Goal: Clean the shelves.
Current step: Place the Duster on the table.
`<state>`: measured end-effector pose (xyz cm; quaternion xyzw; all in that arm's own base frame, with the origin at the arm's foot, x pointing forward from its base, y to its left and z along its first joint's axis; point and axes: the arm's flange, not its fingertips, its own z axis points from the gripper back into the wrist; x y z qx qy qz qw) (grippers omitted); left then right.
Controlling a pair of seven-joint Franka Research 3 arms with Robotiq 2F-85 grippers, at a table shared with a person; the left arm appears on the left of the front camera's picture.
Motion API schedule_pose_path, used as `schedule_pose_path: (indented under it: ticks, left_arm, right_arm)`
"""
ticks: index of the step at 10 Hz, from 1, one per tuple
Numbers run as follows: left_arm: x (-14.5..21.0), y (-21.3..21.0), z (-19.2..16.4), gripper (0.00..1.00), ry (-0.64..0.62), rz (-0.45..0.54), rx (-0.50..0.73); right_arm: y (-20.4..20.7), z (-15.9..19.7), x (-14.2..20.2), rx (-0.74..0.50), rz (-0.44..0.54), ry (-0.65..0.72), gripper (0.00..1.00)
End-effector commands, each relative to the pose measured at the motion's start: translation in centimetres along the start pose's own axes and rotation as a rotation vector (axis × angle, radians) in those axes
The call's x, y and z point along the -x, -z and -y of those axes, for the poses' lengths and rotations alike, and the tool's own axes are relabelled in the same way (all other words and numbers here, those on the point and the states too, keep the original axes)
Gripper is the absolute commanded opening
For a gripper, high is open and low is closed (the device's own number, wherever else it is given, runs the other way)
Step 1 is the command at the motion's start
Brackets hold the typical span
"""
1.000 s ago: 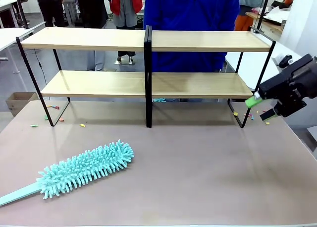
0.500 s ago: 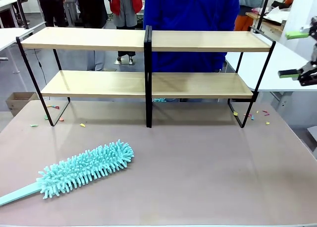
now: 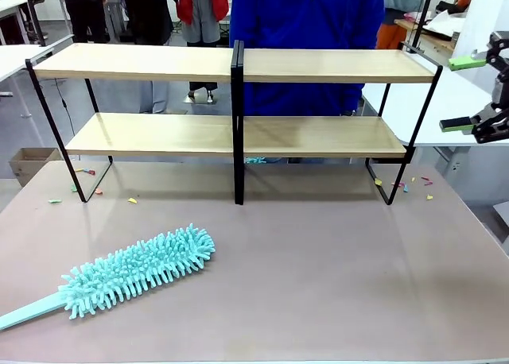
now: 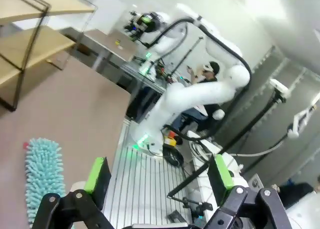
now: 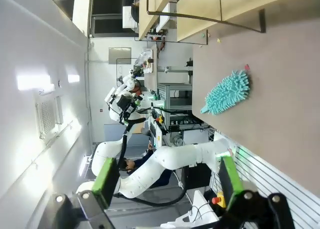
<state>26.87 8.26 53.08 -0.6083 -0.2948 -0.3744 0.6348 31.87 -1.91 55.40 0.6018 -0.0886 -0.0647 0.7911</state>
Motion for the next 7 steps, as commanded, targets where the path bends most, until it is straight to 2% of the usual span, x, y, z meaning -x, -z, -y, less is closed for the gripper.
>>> schedule_pose_path:
  ticks: [1,7]
  left_arm:
    - [0.23,-0.5,0.22,1.0,0.044,-0.029,0.049]
    - [0.23,-0.5,0.22,1.0,0.044,-0.029,0.049]
  right_arm:
    - [-0.44,-0.08,-0.33,-0.019,0.001,-0.024,1.0]
    - [-0.44,-0.08,-0.33,-0.019,0.001,-0.024,1.0]
